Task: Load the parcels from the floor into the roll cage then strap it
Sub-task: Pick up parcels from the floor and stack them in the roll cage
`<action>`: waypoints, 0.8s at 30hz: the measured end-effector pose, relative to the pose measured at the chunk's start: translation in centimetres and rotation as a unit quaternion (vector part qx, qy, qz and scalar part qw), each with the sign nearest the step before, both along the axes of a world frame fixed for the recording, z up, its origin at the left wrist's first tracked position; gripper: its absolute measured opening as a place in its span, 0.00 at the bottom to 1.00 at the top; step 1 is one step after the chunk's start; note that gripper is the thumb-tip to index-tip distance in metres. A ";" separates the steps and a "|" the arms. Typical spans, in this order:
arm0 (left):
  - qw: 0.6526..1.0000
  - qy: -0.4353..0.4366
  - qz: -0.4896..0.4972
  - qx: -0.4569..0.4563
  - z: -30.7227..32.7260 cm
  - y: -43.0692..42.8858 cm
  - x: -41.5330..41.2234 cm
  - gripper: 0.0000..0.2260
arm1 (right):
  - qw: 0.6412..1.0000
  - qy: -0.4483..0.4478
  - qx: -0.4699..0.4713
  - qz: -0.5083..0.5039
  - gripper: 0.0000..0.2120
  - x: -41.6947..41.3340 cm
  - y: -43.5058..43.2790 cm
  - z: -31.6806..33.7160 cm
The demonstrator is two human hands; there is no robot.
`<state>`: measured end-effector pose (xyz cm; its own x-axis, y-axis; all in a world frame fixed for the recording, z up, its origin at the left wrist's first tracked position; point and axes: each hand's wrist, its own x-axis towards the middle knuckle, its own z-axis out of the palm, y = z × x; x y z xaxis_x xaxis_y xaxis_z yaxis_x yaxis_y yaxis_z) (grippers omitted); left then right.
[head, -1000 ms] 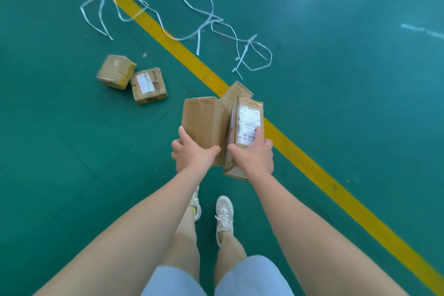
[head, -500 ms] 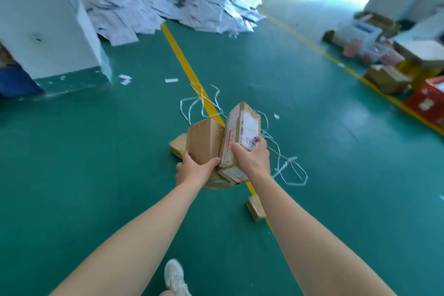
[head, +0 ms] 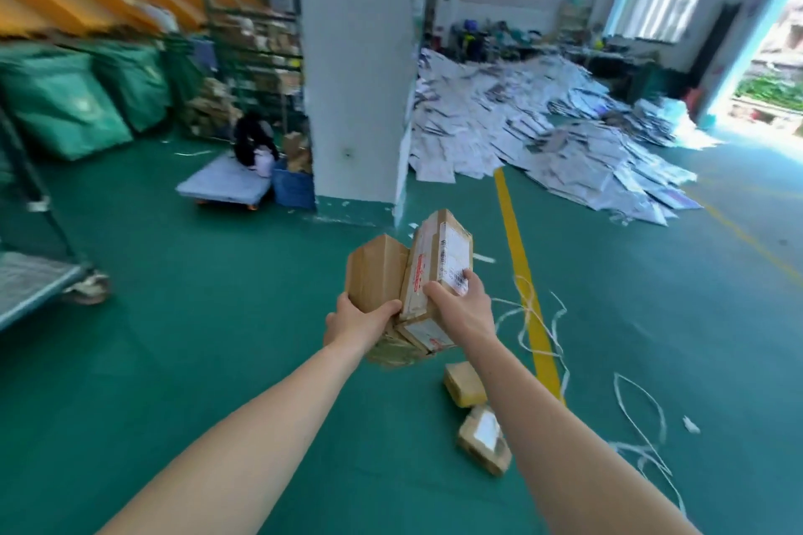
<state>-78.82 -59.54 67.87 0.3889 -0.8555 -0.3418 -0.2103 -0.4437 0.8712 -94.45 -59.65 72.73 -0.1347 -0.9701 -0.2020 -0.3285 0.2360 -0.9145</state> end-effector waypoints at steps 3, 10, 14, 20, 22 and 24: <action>0.998 -0.002 0.055 -0.022 1.4 -1.8 7.7 0.45 | 0.997 -0.003 -0.015 0.076 0.50 7.6 -3.2 1.5; 0.983 -0.032 0.174 -0.045 3.9 -3.8 28.1 0.46 | 0.969 -0.024 -0.024 0.246 0.48 27.5 -8.5 4.1; 0.971 -0.037 0.232 -0.043 4.4 -3.1 38.4 0.49 | 0.951 -0.018 -0.005 0.309 0.49 38.8 -10.1 4.2; 0.945 -0.010 0.325 -0.044 4.1 -0.8 50.5 0.56 | 0.916 0.001 -0.019 0.400 0.47 52.7 -10.9 3.7; 0.933 -0.008 0.357 -0.047 4.0 -0.4 54.1 0.56 | 0.901 0.010 -0.028 0.433 0.48 57.2 -11.3 3.4; 0.920 -0.009 0.390 -0.046 3.6 -0.3 57.7 0.55 | 0.884 0.014 -0.035 0.466 0.48 61.6 -11.9 3.2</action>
